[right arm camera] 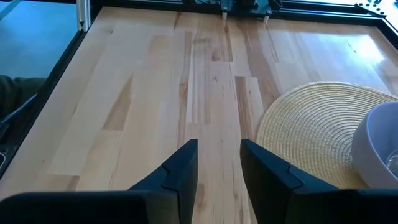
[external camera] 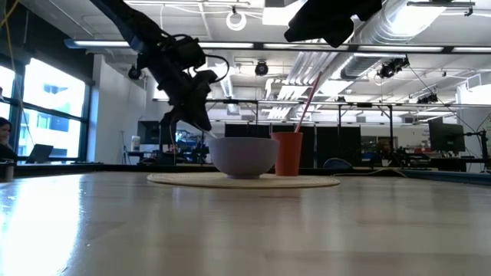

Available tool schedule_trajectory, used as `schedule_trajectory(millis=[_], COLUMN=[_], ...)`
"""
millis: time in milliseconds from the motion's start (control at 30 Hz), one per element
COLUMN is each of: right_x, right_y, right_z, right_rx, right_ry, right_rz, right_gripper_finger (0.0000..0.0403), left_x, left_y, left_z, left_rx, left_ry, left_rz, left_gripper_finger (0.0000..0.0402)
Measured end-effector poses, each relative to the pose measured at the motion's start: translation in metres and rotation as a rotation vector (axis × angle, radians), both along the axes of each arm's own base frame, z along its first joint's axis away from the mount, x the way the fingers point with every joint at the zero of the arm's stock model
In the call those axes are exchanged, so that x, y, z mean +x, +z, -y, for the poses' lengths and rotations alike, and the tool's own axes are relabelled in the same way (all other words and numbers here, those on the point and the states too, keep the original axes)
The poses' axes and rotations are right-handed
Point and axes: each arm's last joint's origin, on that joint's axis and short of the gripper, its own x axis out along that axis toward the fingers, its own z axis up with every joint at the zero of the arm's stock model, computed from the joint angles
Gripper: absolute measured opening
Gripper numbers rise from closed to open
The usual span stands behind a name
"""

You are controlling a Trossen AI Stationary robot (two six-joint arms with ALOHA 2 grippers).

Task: Pick & Place Utensil
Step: Put the silver spoon into the violet bowl, then put the silver fork into the violet bowl

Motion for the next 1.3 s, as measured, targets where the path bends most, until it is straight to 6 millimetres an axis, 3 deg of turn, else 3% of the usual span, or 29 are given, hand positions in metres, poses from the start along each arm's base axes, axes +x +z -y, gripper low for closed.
schedule_trajectory(millis=[367,600,833,1067,1300], right_x=[0.0,-0.001,-0.013,-0.037,-0.055], right_y=[0.0,0.003,0.02,0.045,0.066], right_z=[0.0,0.001,0.007,0.028,0.079], right_rx=[0.0,-0.001,-0.034,-0.179,-0.179], right_ry=[-0.001,-0.008,-0.019,-0.188,-0.434], right_rz=[0.0,0.01,0.045,0.082,0.109], right_gripper_finger=[0.0114,0.0114,0.0114,0.0114,0.0114], left_x=[0.0,0.001,-0.013,-0.039,-0.051], left_y=[0.003,0.04,0.078,0.09,0.086], left_z=[0.0,-0.003,0.002,0.024,0.068], left_rx=[0.027,0.066,0.137,0.207,0.309], left_ry=[-0.029,-0.061,-0.054,-0.062,-0.119], left_rz=[-0.007,-0.104,-0.306,-0.278,-0.112], left_gripper_finger=[0.013,0.0142,0.0143,0.0143,0.0143])
